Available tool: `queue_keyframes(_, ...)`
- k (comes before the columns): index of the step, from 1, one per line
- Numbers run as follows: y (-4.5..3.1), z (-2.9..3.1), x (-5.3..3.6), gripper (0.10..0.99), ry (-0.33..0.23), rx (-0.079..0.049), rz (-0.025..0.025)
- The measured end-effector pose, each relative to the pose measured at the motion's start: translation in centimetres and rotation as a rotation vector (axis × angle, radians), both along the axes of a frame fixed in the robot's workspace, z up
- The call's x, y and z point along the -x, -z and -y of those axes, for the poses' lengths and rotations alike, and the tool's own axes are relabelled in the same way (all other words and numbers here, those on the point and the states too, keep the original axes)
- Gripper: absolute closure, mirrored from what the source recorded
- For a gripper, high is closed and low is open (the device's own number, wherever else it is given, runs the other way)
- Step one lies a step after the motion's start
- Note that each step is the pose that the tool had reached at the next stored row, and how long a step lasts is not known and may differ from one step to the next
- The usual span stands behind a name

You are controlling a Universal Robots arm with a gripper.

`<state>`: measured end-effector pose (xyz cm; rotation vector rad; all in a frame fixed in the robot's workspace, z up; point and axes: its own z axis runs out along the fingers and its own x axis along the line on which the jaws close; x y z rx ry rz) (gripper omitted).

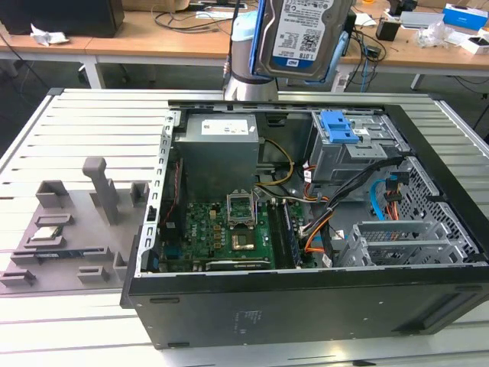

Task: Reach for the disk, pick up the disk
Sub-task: 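Pick up the disk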

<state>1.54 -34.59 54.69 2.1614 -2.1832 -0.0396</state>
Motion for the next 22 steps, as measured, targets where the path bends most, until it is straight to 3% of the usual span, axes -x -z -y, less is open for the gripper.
queue_keyframes(15, 0.0, 0.0, -4.2, 0.725, 0.0, 0.0, 0.0)
queue_keyframes(22, 0.0, 0.0, -5.76, 0.725, 0.0, 0.0, 0.0)
